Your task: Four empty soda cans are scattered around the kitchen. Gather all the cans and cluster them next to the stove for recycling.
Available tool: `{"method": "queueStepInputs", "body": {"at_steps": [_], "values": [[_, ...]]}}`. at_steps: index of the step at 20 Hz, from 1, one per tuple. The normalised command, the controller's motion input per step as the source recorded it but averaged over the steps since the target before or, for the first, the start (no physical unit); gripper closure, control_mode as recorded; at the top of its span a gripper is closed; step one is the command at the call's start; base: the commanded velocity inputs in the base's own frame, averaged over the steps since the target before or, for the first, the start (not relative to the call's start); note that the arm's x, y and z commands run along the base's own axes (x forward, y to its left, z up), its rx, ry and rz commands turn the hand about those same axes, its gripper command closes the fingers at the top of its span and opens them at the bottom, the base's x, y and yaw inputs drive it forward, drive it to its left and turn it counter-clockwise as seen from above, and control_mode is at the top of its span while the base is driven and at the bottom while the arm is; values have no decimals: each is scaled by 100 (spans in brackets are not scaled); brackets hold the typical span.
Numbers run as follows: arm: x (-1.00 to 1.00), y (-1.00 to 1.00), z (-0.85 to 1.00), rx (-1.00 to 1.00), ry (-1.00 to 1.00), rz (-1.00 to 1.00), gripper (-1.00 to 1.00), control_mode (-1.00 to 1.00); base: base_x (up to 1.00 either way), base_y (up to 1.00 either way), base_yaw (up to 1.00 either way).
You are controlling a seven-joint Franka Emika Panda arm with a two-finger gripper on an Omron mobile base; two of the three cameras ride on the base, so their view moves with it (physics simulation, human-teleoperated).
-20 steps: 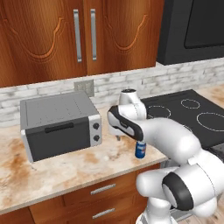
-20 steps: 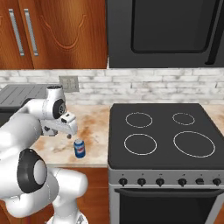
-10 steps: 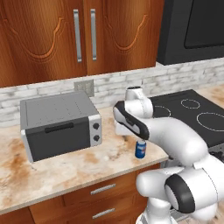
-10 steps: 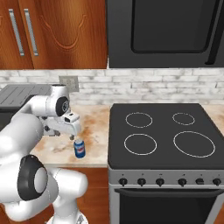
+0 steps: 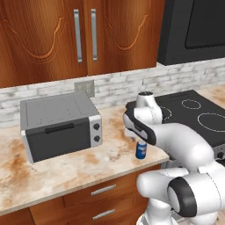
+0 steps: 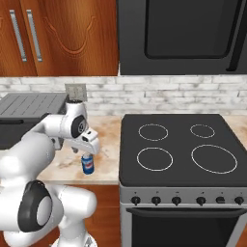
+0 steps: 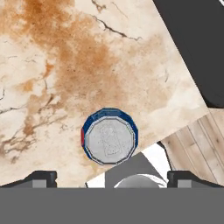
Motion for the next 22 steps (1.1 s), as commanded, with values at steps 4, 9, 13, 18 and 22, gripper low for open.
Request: {"method": "queueStepInputs", "body": {"at_steps": [4,9,13,18,22], "values": [[48,-21,-14,0,-2,0,-100,-100,0,0,0],[23,0,-20,0,0,-3,-100,-100,0,0,0],[-18,0,-8,0,4,-13,-100,-100,0,0,0],[-14,2,-3,0,4,-14,-100,-100,0,0,0],[-2,12,-12,0,1,-13,-100,-100,0,0,0]]}}
